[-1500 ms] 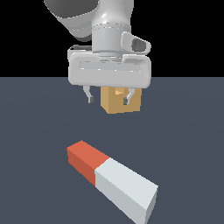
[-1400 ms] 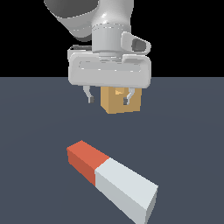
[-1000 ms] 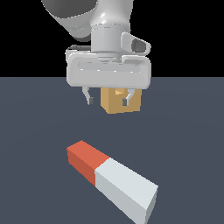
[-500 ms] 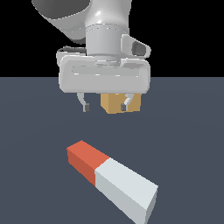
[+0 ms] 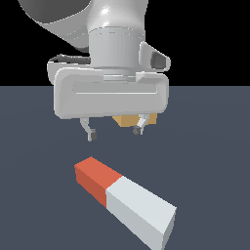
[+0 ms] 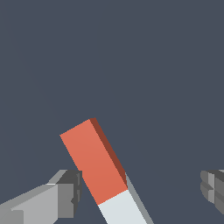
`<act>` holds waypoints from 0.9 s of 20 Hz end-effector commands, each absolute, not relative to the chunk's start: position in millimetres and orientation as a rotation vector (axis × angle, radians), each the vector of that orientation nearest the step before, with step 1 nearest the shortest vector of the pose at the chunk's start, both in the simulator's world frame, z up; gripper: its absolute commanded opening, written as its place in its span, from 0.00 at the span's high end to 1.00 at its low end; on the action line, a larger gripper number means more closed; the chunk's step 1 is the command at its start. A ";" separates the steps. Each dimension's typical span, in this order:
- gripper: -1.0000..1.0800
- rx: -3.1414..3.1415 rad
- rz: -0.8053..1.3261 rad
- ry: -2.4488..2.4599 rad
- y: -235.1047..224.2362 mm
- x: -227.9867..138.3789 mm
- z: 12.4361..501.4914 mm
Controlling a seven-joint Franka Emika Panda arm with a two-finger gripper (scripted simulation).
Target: Insert the peg into the horizontal hole in a box.
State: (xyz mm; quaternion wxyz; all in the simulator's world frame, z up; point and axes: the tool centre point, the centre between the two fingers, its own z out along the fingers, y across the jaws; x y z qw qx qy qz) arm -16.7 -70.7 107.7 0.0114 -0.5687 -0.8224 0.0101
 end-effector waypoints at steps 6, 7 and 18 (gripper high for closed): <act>0.04 -1.572 0.022 -2.702 -100.9 -11.8 96.4; 0.04 -1.544 0.021 -2.719 -104.9 -10.7 94.8; 0.04 -1.244 0.007 -2.880 -144.6 6.7 78.8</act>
